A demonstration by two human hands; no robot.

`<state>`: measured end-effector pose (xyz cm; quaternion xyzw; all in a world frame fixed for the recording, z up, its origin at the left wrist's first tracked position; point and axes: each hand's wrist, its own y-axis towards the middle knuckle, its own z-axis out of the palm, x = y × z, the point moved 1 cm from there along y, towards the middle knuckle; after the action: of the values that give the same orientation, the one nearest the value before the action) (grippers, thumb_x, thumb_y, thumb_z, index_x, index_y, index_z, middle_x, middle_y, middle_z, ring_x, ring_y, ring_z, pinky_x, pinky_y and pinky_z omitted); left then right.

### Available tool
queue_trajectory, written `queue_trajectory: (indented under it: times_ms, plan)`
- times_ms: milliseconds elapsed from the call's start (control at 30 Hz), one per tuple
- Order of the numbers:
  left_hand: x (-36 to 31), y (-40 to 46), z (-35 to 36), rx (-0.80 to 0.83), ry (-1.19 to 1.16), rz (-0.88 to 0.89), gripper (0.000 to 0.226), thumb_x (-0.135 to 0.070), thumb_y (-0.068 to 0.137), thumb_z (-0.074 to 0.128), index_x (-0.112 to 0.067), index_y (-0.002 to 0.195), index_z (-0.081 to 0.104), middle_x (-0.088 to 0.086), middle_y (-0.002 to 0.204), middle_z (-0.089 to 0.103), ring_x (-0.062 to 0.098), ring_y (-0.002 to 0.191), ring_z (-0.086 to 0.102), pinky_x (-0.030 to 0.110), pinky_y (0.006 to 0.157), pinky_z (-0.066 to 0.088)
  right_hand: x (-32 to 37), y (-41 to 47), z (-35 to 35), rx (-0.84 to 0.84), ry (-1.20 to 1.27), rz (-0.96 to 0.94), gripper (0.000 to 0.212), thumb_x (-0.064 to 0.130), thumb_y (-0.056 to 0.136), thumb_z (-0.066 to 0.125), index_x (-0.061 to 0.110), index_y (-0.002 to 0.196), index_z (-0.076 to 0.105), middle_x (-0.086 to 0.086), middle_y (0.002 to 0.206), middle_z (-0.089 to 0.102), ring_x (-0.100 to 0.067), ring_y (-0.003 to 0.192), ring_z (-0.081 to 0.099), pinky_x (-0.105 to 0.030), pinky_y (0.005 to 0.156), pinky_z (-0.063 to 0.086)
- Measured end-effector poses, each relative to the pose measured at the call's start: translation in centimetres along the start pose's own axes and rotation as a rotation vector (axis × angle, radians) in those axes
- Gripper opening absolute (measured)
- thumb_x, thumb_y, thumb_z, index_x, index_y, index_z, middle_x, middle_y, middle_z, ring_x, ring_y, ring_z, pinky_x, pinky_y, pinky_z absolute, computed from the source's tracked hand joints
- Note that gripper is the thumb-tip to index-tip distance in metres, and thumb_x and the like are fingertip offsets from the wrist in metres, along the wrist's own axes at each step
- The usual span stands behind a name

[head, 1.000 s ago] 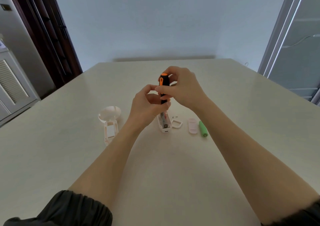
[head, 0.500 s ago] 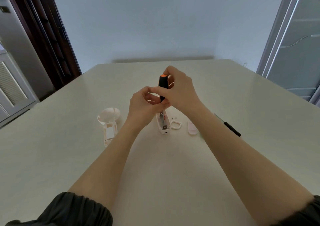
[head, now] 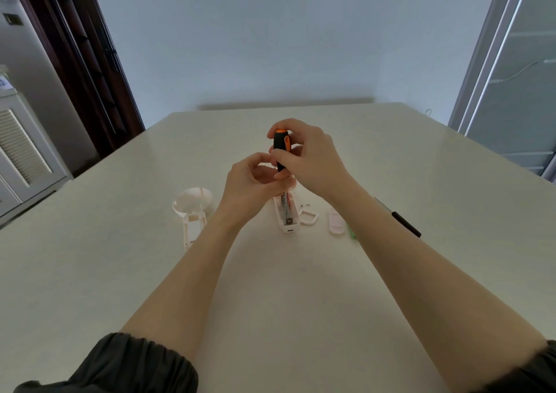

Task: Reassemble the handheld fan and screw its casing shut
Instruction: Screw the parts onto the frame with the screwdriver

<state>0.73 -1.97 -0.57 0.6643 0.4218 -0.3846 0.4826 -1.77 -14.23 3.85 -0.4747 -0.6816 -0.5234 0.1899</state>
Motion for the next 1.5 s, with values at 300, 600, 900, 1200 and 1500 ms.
queue_trajectory:
  times_ms: [300,600,900,1200,1500]
  plan:
    - [1.4,0.1,-1.1,0.131,0.42,0.051,0.032,-0.002,0.076,0.068,-0.034,0.079,0.061,-0.014,0.082,0.062,0.006,0.072,0.054,0.007,0.061,0.043,-0.8,0.0,-0.1,-0.003,0.055,0.009,0.021,0.001,0.084,0.056,0.013,0.1,0.06,-0.012,0.087,0.064,-0.021,0.071,0.07,-0.04,0.067,0.06]
    - [1.8,0.3,-0.6,0.091,0.376,-0.043,0.014,-0.02,0.078,0.075,-0.029,0.074,0.064,-0.007,0.083,0.066,0.01,0.068,0.061,0.008,0.046,0.045,-0.9,0.0,0.1,-0.002,0.058,-0.014,0.022,0.001,0.085,0.055,0.013,0.103,0.06,-0.011,0.087,0.064,-0.02,0.07,0.069,-0.034,0.064,0.06]
    - [2.3,0.0,-0.1,0.049,0.333,-0.138,0.012,-0.01,0.072,0.075,-0.016,0.067,0.066,-0.003,0.07,0.066,-0.002,0.055,0.06,0.006,0.048,0.044,-1.0,-0.3,0.8,-0.125,-0.027,-0.066,0.021,0.003,0.084,0.057,0.013,0.102,0.06,0.001,0.076,0.058,-0.028,0.067,0.064,-0.045,0.067,0.056]
    - [2.4,0.1,0.0,0.057,0.206,-0.233,0.017,-0.001,0.072,0.073,-0.009,0.064,0.06,0.007,0.072,0.067,0.019,0.066,0.066,0.029,0.068,0.059,-0.8,-0.4,1.5,-0.183,-0.001,-0.019,0.019,0.006,0.082,0.06,0.015,0.098,0.06,0.006,0.072,0.052,-0.032,0.067,0.065,-0.036,0.06,0.057]
    - [2.7,0.4,0.1,0.037,0.238,-0.217,0.021,-0.005,0.074,0.072,-0.014,0.063,0.057,0.003,0.069,0.066,0.012,0.059,0.063,0.026,0.064,0.056,-1.2,-0.9,0.9,-0.249,0.078,0.036,0.02,0.01,0.08,0.068,0.018,0.097,0.062,0.003,0.077,0.058,-0.028,0.058,0.066,-0.038,0.059,0.058]
